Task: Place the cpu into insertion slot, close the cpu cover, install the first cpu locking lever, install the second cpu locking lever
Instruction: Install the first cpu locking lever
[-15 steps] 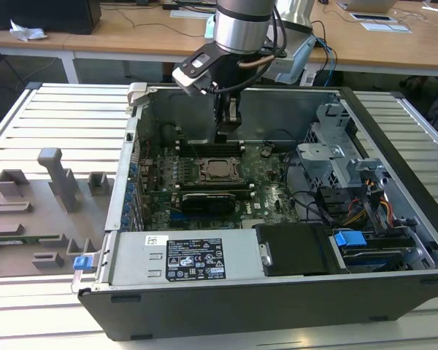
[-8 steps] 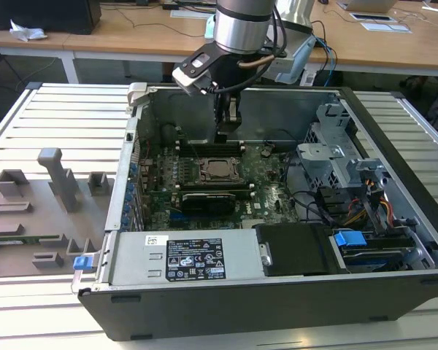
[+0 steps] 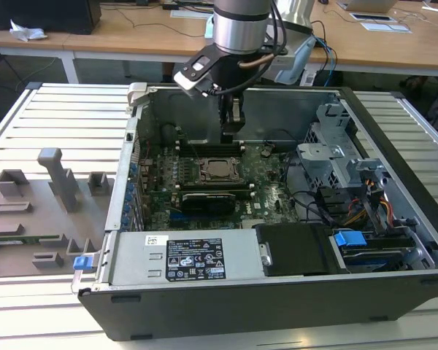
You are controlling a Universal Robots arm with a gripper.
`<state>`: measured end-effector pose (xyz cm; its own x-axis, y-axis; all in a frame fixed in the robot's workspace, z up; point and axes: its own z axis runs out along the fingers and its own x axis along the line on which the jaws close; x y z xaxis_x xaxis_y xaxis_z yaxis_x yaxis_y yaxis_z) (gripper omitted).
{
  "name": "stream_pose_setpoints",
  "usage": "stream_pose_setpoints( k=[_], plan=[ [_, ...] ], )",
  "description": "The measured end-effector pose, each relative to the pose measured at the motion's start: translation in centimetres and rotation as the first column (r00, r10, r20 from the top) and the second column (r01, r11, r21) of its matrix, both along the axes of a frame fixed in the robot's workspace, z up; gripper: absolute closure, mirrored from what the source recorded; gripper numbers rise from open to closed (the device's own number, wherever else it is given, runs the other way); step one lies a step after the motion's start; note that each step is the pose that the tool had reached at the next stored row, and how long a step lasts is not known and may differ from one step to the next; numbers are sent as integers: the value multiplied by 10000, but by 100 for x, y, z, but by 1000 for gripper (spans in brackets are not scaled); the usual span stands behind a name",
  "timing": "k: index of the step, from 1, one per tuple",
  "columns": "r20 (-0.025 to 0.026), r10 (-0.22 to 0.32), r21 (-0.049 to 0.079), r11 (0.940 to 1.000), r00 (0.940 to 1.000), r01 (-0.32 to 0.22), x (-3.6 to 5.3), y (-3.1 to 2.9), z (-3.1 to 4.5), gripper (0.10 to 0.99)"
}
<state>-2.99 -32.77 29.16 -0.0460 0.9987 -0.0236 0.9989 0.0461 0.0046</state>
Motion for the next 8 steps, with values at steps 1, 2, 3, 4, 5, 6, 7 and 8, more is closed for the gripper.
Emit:
stream_pose_setpoints(
  k=[1, 2, 3, 4, 5, 6, 7, 8],
  plan=[
    [138, 0, 1, 10000, 9999, 0, 0, 0, -1, 980],
    [171, 1, 3, 10000, 9999, -1, 0, 0, -2, 980],
    [215, 1, 1, 10000, 9998, -1, 0, 0, -1, 980],
    [253, 1, 0, 10000, 9997, -1, 0, 0, -1, 980],
    [282, 9, -1, 10000, 9996, -9, 0, 0, -1, 980],
    [297, 45, -1, 10000, 9995, -45, 0, 0, -1, 980],
    [315, 128, -4, 9999, 9994, -127, 0, 0, -1, 980],
    [341, 340, -10, 9994, 9988, -340, 0, 0, -1, 980]
  ],
)
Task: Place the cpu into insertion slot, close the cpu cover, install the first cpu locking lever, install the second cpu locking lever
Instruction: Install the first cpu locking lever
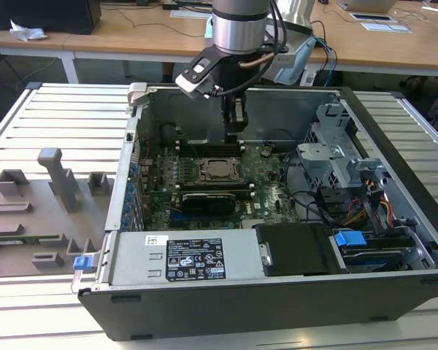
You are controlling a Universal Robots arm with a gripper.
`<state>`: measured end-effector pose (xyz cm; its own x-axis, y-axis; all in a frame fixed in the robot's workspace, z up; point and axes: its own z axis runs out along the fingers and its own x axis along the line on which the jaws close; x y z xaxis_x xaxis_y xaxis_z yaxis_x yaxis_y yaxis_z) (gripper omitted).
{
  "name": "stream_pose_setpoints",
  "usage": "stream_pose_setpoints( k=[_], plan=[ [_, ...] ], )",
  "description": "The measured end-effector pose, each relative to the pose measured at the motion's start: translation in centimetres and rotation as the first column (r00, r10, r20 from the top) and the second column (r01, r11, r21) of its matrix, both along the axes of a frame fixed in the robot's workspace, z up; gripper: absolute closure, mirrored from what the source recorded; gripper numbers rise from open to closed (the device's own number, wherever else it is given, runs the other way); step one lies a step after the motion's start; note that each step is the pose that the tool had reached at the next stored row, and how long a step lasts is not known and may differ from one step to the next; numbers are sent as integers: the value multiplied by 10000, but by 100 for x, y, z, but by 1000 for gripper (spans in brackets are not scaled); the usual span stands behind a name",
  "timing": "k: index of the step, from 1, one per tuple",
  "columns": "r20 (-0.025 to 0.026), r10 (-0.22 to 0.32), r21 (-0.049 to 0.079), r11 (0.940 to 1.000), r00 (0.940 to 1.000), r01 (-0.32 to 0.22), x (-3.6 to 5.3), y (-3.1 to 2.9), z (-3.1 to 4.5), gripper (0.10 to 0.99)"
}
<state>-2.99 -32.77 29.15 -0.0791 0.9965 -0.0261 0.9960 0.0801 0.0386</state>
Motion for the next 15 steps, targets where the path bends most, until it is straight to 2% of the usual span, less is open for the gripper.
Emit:
stream_pose_setpoints(
  k=[3, 6, 9, 11, 13, 15],
  plan=[
    [50, 567, -5, 9984, 9984, -567, 0, 0, 0, 980],
    [109, 1195, -10, 9928, 9928, -1195, 0, 0, 0, 980],
    [196, 2026, -25, 9793, 9791, -2026, 0, 0, 0, 980],
    [263, 2546, -41, 9670, 9667, -2546, 0, 0, 0, 980],
    [300, 2805, -51, 9599, 9594, -2805, 0, 0, 0, 980],
    [360, 3204, -70, 9473, 9466, -3203, 0, 0, 0, 980]
  ],
)
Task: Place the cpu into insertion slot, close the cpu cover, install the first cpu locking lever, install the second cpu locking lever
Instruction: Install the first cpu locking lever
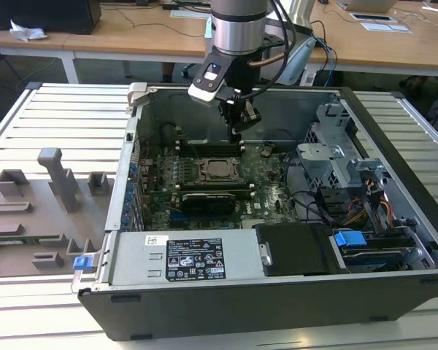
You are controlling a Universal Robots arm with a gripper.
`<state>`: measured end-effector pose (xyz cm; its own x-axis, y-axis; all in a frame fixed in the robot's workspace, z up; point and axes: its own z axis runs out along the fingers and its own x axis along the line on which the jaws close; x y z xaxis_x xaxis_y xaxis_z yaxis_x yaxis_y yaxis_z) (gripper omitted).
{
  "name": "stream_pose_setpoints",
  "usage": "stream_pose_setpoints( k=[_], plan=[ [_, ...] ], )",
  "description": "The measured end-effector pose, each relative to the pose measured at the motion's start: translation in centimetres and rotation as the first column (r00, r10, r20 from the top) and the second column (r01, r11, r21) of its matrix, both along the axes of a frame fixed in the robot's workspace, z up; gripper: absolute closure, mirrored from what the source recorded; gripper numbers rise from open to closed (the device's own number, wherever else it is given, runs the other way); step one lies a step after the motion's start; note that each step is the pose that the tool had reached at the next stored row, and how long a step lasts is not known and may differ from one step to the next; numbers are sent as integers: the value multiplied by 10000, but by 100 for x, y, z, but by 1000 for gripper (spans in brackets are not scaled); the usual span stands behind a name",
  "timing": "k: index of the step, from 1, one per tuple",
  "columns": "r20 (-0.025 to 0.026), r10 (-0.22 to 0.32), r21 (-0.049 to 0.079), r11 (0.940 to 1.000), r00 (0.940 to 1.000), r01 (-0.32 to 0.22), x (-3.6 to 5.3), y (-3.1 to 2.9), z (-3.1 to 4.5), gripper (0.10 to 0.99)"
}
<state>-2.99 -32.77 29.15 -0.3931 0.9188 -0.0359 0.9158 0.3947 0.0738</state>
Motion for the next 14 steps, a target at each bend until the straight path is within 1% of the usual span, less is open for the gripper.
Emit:
stream_pose_setpoints(
  k=[1, 3, 4, 8, 9, 11, 13, 14],
  plan=[
    [34, 230, -1, 9997, 9997, -230, 0, 0, 0, 980],
    [67, 446, -1, 9990, 9990, -446, 0, 0, 0, 980],
    [96, 646, -3, 9979, 9979, -646, 0, 0, 0, 980],
    [181, 1228, -11, 9924, 9923, -1228, 0, 0, 0, 980],
    [208, 1425, -15, 9898, 9896, -1425, 0, 0, 0, 980],
    [240, 1645, -20, 9864, 9861, -1645, 0, 0, 0, 980],
    [280, 1913, -27, 9815, 9811, -1913, 0, 0, 0, 980],
    [296, 2199, -30, 9755, 9751, -2200, -1, 0, 0, 980]
  ],
)
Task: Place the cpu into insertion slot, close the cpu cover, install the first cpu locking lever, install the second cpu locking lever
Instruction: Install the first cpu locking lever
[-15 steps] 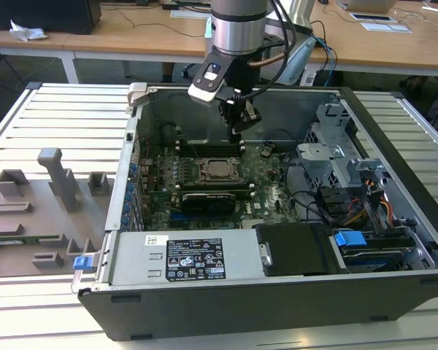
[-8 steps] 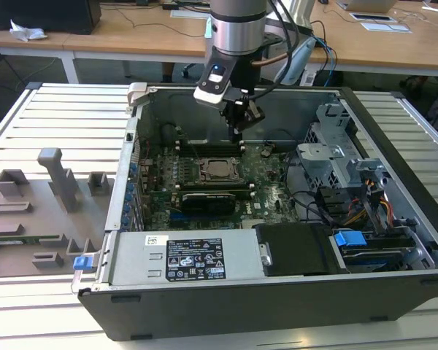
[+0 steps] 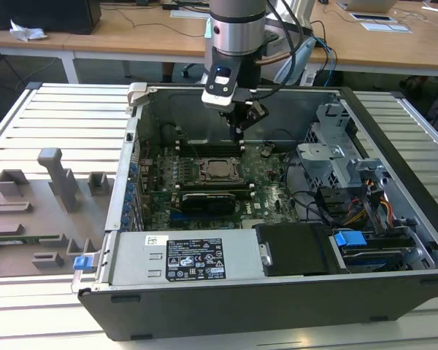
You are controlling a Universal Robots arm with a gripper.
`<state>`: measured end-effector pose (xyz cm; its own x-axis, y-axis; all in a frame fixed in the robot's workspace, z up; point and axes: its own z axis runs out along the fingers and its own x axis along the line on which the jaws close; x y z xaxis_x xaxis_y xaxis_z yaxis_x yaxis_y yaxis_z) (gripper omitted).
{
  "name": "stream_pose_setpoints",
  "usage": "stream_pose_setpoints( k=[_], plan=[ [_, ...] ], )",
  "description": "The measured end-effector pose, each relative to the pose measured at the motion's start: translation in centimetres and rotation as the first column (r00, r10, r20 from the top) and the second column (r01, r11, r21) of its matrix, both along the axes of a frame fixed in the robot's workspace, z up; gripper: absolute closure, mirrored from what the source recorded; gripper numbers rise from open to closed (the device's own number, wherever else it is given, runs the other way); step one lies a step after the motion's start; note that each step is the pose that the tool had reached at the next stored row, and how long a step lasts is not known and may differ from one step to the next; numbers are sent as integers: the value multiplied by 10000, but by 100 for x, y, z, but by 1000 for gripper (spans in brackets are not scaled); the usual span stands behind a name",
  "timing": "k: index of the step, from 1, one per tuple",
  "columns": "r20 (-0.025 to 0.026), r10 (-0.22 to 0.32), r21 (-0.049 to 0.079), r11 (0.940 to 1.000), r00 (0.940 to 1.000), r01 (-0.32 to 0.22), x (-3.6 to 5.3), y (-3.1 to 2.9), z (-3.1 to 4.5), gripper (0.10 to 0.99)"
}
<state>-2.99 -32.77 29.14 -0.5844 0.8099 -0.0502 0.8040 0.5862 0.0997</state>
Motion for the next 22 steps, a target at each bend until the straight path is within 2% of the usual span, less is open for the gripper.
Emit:
stream_pose_setpoints(
  k=[2, 6, 9, 14, 18, 22],
  plan=[
    [-1, 532, -1, 9986, 9986, -532, 0, 0, 0, 980],
    [-1, 1065, 0, 9943, 9943, -1065, 0, 0, 0, 980],
    [-1, 1510, 0, 9885, 9885, -1510, 0, 0, 0, 980],
    [-1, 2246, 0, 9745, 9745, -2246, 0, 0, 0, 980],
    [0, 2888, 0, 9574, 9574, -2888, 0, 0, 0, 980],
    [0, 3721, 0, 9282, 9282, -3721, 0, 0, 0, 980]
  ],
)
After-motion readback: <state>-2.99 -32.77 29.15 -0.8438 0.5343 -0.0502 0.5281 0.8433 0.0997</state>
